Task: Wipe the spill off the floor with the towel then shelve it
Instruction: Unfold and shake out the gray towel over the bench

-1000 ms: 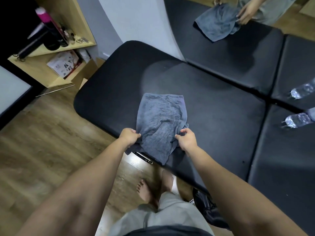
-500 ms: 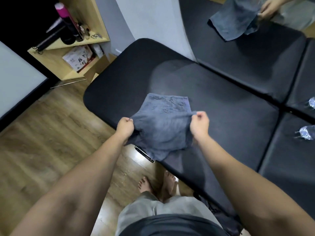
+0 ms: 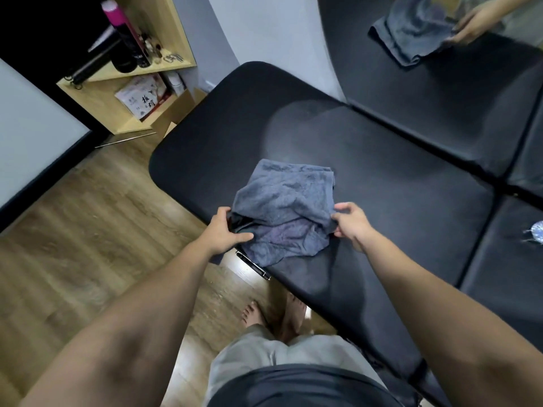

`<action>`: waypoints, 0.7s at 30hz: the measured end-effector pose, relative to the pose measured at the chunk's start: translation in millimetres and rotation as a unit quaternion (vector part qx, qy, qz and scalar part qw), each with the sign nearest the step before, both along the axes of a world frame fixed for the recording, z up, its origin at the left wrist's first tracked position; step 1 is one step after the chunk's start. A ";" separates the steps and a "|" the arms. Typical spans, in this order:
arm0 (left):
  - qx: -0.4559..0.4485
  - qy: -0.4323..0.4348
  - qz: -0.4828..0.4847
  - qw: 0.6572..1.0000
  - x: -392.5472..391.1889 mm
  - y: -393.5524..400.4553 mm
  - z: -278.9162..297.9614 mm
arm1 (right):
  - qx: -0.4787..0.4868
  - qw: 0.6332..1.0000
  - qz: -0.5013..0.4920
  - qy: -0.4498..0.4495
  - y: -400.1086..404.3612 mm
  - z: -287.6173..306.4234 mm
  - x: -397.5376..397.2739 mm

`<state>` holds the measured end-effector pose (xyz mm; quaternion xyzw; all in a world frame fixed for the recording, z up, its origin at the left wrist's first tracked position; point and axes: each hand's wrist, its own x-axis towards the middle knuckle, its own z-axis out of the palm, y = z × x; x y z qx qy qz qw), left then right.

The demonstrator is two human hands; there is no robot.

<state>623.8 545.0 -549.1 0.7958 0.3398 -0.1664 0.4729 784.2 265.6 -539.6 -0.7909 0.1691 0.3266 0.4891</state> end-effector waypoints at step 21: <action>0.133 0.028 0.151 0.979 21.9 24.4 33.3 | -0.115 0.867 0.466 -0.130 24.2 -10.4 -36.6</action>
